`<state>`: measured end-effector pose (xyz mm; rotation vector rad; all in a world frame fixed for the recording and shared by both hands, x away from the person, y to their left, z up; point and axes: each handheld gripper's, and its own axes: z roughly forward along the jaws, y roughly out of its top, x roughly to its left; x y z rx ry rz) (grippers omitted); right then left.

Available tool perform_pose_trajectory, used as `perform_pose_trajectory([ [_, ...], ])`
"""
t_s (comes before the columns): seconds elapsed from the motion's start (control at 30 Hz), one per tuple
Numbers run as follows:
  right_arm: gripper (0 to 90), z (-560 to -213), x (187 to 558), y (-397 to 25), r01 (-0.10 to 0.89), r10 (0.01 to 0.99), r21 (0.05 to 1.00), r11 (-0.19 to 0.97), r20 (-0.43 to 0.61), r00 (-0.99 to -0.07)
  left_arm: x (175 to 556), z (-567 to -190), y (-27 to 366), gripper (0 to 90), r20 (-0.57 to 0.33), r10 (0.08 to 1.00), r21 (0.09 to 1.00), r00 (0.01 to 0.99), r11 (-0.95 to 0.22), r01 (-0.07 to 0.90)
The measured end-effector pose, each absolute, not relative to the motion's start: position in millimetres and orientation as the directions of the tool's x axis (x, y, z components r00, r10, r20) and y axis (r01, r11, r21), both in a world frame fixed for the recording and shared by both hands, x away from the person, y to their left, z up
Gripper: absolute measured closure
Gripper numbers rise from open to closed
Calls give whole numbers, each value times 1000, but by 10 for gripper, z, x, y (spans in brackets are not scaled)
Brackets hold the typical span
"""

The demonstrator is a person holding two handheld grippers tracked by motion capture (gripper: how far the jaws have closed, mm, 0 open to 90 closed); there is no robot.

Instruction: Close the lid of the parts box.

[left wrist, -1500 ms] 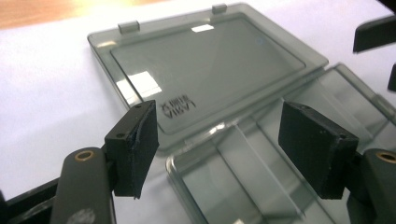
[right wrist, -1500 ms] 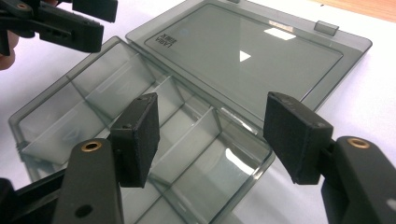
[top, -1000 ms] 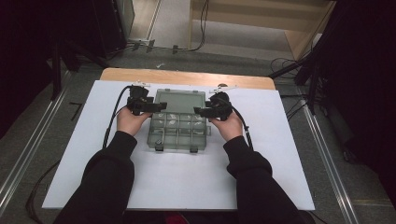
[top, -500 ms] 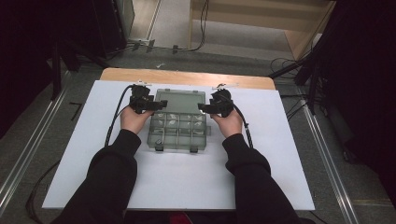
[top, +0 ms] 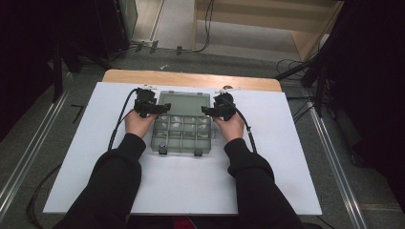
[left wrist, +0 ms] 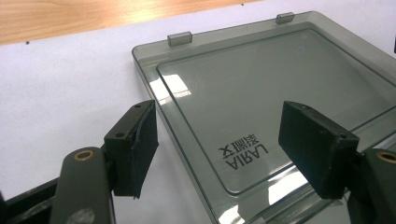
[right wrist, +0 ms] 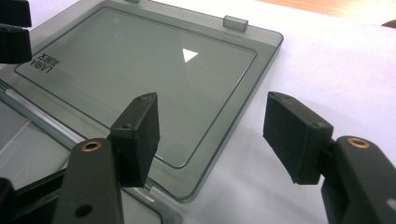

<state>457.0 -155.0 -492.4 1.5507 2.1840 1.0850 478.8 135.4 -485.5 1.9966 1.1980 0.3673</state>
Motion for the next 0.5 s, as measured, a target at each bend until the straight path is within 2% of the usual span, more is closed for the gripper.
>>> perform_pose_trajectory([
  [0.2,348,-4964,4595,-1512,709,894,689,152,210,-396,4793,-4891,1317,288,-143,845,724,515,-265,637],
  [0.33,331,-4987,4622,-1497,728,886,672,134,248,-391,4797,-4908,1299,287,-140,851,720,507,-264,642],
  [0.5,311,-5008,4642,-1452,738,886,658,150,241,-396,4826,-4957,1315,279,-170,850,705,498,-248,664],
])
